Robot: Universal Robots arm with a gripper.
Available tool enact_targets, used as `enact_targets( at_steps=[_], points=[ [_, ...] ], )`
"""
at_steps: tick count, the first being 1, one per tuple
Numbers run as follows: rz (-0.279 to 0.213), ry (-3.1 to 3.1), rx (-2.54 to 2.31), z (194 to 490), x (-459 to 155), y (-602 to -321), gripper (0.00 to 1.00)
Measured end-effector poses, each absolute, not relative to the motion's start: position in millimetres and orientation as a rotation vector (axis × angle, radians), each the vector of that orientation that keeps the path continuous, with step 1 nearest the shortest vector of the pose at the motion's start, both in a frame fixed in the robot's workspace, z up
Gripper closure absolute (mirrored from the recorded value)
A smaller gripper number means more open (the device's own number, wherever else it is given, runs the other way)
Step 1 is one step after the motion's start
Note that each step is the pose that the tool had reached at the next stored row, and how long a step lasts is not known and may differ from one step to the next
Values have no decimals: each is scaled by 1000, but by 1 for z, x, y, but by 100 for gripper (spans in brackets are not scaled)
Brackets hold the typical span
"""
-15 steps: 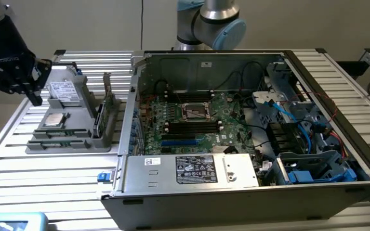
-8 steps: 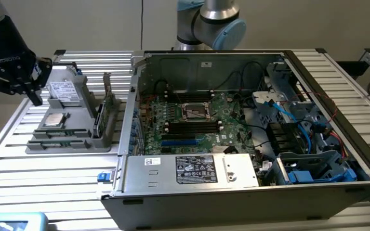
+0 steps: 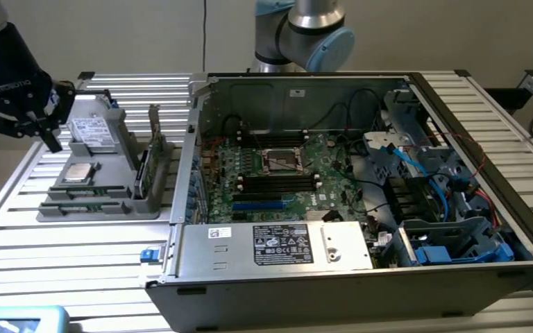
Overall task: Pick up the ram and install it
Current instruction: 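Pick up the ram and move it above insertion slot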
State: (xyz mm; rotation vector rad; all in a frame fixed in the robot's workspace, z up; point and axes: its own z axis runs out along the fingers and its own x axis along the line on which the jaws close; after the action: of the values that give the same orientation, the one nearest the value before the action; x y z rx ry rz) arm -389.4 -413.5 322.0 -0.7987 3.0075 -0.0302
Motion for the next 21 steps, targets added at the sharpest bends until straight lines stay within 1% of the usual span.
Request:
enact_targets(
  at_steps=[21],
  points=[
    [-21,2798,-1354,322,-389,-413,89]
  ],
)
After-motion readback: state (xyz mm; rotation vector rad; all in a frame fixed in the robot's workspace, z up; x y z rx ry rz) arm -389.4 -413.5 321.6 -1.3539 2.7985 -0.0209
